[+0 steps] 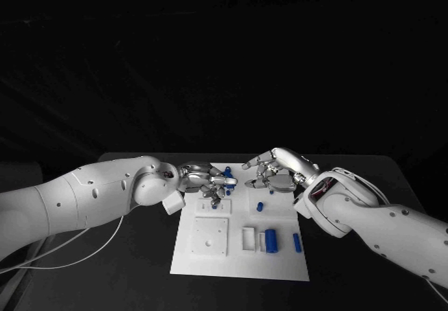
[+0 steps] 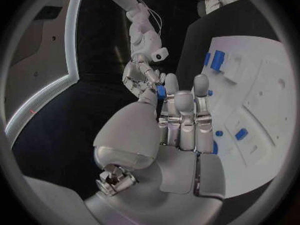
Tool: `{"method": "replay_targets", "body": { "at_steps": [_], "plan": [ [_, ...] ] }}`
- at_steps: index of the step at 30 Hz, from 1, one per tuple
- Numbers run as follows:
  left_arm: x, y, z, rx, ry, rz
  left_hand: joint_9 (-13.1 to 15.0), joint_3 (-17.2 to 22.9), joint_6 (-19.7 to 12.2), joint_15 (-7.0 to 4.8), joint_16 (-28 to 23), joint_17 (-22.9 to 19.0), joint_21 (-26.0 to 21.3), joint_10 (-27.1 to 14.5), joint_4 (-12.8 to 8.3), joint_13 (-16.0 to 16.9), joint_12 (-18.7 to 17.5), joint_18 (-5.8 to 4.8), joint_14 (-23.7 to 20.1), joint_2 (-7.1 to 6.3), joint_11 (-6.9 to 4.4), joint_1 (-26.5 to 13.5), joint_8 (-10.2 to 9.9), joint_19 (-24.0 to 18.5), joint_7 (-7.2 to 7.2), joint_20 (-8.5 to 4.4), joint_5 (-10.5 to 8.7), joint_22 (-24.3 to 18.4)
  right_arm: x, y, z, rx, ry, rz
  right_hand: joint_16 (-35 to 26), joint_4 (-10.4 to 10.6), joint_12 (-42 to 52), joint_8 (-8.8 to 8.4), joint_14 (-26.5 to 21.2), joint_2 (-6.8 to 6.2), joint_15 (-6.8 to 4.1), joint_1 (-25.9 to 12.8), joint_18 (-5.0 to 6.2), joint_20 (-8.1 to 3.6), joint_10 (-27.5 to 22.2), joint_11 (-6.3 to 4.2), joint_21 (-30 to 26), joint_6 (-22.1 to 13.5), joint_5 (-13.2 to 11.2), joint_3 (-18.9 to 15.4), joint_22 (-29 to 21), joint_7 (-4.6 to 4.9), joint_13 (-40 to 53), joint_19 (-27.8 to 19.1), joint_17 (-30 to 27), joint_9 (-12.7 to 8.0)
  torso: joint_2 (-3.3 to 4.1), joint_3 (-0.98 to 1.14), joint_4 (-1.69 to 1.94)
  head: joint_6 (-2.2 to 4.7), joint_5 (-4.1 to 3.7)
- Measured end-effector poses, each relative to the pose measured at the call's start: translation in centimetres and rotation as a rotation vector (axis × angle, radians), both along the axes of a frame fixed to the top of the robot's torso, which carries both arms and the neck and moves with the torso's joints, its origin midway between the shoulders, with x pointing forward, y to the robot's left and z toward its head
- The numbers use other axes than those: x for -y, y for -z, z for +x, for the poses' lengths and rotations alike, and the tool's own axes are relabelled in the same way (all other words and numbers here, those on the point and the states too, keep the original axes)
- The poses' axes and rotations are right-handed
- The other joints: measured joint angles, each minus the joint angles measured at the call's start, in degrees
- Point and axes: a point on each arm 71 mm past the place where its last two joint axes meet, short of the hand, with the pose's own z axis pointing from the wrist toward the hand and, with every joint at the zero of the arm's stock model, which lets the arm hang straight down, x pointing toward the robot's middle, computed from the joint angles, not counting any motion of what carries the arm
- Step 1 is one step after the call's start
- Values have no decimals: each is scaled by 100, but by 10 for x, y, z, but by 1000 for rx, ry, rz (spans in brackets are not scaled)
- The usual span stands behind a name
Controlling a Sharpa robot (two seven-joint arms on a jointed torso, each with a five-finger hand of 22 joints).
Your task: Assemble the parts on the task board
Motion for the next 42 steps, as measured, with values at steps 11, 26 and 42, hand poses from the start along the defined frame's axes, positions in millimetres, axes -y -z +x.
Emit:
{"method": "replay_targets", "body": {
  "at_steps": [11, 26, 42],
  "plan": [
    [7, -2, -4, 10, 32, -17, -15, -15, -20, 1, 24, -8, 0, 0, -15, -5, 39, 0, 0, 0, 1, 0, 34, 0, 20, 0, 0, 0, -9, -1, -10, 14, -39, -3, 0, 15, 0, 0, 0, 3, 0, 3, 0, 1, 0, 0, -47, 0, 28, -141, 56, 0, 56, 0, 0, 0, 0, -9, 4, -16, -5],
    [13, -3, -6, 37, 59, -8, -54, -33, -64, 0, 44, -27, 1, -30, -33, -4, 62, 0, 0, 27, -11, 27, 65, 0, 33, 0, -34, -1, -17, 2, -16, -8, -74, -11, 30, 80, 13, 0, 0, 137, 0, -130, 0, 1, 0, 1, -96, 87, 111, -329, 128, -57, 175, 0, 18, 8, -1, -9, 3, -44, 2],
    [20, -3, -10, 62, 92, 13, -81, -55, -70, -18, 66, -37, 4, -50, -55, -9, 106, 0, -20, 50, 9, 51, 64, 0, 43, 0, -56, -2, -22, 8, -19, -44, -100, -35, 46, 69, 73, 0, -1, 299, 0, -187, 0, -19, 23, -1, -121, 325, -20, -383, 207, -114, 337, -22, 52, 51, -1, -7, 0, -73, 7]
  ]
}}
